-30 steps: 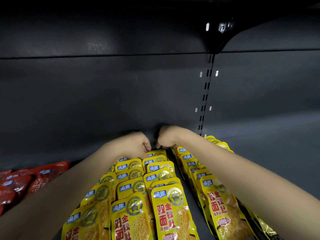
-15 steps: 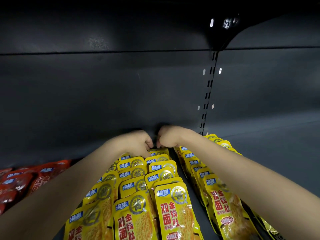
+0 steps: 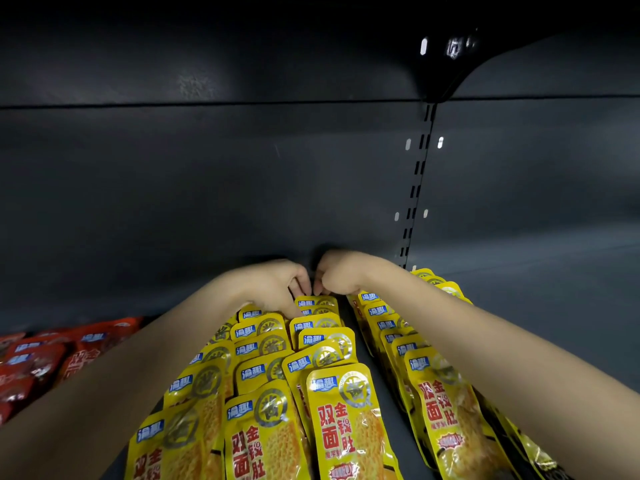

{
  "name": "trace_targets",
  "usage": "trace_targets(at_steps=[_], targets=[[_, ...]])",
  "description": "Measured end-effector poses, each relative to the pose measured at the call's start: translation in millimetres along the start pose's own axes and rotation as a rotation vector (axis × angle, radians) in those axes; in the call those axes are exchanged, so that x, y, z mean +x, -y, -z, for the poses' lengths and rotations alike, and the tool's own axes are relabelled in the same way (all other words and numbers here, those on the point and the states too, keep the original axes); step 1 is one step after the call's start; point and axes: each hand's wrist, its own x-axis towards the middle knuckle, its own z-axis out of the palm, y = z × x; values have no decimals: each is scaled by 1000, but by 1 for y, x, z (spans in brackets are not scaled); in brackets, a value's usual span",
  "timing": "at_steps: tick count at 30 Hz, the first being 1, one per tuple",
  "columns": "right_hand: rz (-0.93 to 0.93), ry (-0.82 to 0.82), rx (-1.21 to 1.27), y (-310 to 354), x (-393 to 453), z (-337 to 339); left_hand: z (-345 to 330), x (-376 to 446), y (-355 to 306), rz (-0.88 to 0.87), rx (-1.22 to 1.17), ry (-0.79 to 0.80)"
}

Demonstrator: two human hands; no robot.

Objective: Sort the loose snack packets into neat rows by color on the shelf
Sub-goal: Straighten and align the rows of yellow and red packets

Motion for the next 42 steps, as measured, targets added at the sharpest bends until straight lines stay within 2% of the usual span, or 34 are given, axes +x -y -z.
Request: trace_targets(at_steps=[3, 8, 12, 17, 23, 28, 33, 42], targets=[[-5, -76, -136, -4, -3, -1, 0, -2, -1, 1, -1, -15], [44, 14, -266, -4, -5, 5, 0, -5, -3, -2, 34, -43], [62, -10, -288, -4, -4, 6, 1, -7, -5, 24, 76, -47], [47, -116, -275, -9, -3, 1, -1, -8, -9, 79, 159, -49], [59, -310, -383, -6, -8, -4, -3, -4, -14, 111, 102, -45], [93, -455, -499, -7, -10, -7, -5, -1, -12, 98, 61, -120], [82, -475, -490, -10, -8, -7, -9, 3, -13, 108, 2, -123], [93, -464, -491, -14, -9, -4, -14, 11, -17, 222, -29, -291]])
